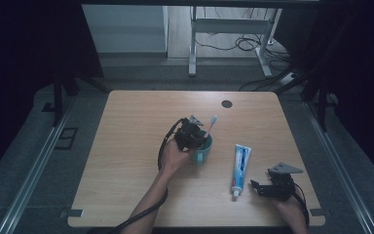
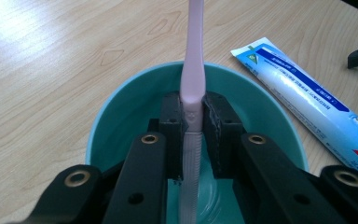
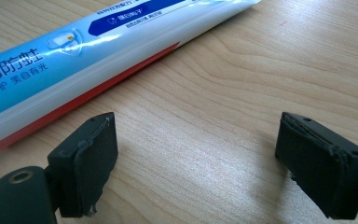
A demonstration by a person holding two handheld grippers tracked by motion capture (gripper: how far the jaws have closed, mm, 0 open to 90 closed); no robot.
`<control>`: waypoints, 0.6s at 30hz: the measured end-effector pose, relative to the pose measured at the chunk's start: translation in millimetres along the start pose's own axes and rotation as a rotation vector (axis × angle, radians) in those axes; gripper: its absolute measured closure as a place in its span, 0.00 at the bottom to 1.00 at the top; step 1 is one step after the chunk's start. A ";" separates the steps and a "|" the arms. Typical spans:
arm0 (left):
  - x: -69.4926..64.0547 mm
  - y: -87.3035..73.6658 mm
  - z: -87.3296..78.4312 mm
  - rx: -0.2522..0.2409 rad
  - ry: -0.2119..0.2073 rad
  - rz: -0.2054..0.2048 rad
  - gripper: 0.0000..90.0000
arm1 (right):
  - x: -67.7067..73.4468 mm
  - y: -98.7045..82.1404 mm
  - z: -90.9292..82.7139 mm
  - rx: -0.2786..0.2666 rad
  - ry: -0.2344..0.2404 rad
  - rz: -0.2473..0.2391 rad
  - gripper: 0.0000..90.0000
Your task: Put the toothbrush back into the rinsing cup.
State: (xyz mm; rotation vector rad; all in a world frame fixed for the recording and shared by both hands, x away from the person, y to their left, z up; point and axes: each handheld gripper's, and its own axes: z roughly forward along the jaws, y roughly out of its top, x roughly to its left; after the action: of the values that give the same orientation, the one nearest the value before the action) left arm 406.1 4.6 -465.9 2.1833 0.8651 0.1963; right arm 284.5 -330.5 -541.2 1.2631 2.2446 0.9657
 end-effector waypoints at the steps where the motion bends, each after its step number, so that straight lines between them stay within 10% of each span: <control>1: -0.2 -0.3 0.2 -0.004 -0.002 -0.009 0.87 | 0.0 0.0 0.0 0.000 0.000 0.000 0.14; 18: -2.2 1.7 -0.9 0.023 0.006 0.012 0.74 | -0.1 0.0 0.0 -0.001 0.000 -0.002 0.14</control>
State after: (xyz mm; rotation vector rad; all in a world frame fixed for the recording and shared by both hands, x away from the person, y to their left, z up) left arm 405.0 2.9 -463.8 2.2113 0.8615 0.1995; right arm 284.6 -330.6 -541.3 1.2608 2.2445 0.9654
